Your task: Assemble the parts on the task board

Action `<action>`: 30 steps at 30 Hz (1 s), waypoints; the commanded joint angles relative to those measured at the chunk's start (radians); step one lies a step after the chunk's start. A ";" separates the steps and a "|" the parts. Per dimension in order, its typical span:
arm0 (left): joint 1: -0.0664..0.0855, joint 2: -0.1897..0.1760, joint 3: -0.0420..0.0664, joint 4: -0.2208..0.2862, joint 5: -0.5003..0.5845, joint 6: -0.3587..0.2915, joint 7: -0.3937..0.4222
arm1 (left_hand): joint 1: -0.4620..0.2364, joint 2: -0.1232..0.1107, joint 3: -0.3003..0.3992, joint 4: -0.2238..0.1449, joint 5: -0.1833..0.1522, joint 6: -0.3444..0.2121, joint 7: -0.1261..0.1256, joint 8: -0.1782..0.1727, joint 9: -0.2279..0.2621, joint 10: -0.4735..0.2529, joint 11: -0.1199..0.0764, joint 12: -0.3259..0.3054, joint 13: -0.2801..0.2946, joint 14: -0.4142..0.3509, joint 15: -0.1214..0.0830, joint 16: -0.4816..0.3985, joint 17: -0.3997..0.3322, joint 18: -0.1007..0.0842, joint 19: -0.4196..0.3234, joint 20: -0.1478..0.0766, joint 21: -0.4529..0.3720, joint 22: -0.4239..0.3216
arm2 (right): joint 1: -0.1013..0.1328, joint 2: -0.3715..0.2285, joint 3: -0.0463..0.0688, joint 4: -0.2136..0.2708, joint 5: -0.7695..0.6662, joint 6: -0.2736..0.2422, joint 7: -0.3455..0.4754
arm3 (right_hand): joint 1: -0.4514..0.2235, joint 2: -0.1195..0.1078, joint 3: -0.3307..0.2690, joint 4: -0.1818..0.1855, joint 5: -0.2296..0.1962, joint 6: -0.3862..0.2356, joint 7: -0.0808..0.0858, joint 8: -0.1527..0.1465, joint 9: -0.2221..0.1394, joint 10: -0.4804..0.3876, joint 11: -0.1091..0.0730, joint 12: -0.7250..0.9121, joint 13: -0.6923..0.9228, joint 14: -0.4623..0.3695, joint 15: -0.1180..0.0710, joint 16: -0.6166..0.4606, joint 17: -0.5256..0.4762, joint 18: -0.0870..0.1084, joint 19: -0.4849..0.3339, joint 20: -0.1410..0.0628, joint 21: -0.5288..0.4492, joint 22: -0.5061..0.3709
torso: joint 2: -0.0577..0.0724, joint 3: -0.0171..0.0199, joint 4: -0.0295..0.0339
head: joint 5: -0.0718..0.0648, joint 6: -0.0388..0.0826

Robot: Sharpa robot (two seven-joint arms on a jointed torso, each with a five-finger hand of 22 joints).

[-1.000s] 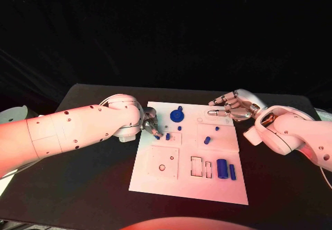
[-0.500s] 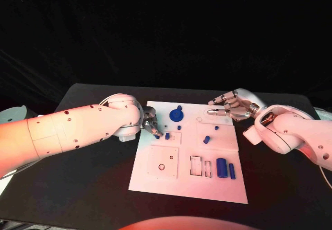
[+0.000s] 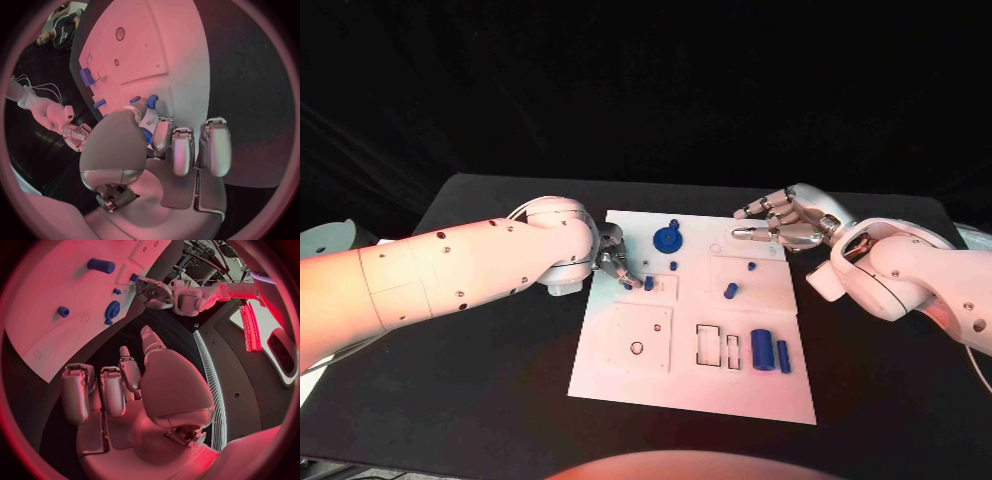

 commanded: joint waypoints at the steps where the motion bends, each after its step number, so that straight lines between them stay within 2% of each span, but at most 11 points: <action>1: -0.009 0.003 -0.007 -0.002 0.011 0.020 -0.037 | 0.000 0.011 -0.014 0.004 -0.002 0.000 0.006 0.001 0.001 0.009 0.000 0.003 0.002 0.105 -0.008 0.003 0.264 -0.017 0.047 -0.006 0.007 0.153 | -0.001 0.000 0.000 0.002 -0.002 0.017 0.005 | 0.000 0.013 -0.004 0.000 0.007 0.008 0.001 0.004 0.001 -0.001 -0.007 -0.004 0.008 0.077 -0.003 -0.006 0.148 0.012 -0.006 -0.003 -0.002 0.043 | 0.000 0.0002 -0.0003 | 0.000 0.000; 21: -0.009 0.011 -0.008 -0.019 0.010 0.019 -0.043 | -0.003 0.037 -0.041 0.030 -0.002 0.000 0.005 0.000 0.003 0.011 -0.001 0.005 0.003 0.105 -0.010 0.003 0.264 -0.018 0.049 -0.008 0.010 0.157 | -0.001 -0.002 0.000 0.006 -0.002 0.018 0.003 | 0.000 0.013 -0.004 0.000 0.007 0.008 0.001 0.004 0.001 -0.001 -0.007 -0.004 0.008 0.077 -0.003 -0.006 0.148 0.012 -0.006 -0.003 -0.002 0.043 | 0.001 0.0002 -0.0006 | 0.000 0.005; 30: -0.009 0.011 -0.007 -0.023 0.016 0.025 -0.046 | -0.048 0.048 -0.077 0.042 -0.002 0.007 0.004 0.000 0.004 0.017 -0.002 0.013 0.011 0.105 -0.010 0.003 0.264 -0.022 0.057 -0.009 0.022 0.172 | -0.001 -0.005 0.000 0.009 -0.002 0.019 0.003 | 0.000 0.013 -0.004 0.000 0.007 0.008 0.001 0.004 0.001 -0.001 -0.007 -0.004 0.008 0.077 -0.003 -0.006 0.148 0.012 -0.006 -0.003 -0.002 0.043 | 0.000 -0.0003 0.0000 | -0.001 0.005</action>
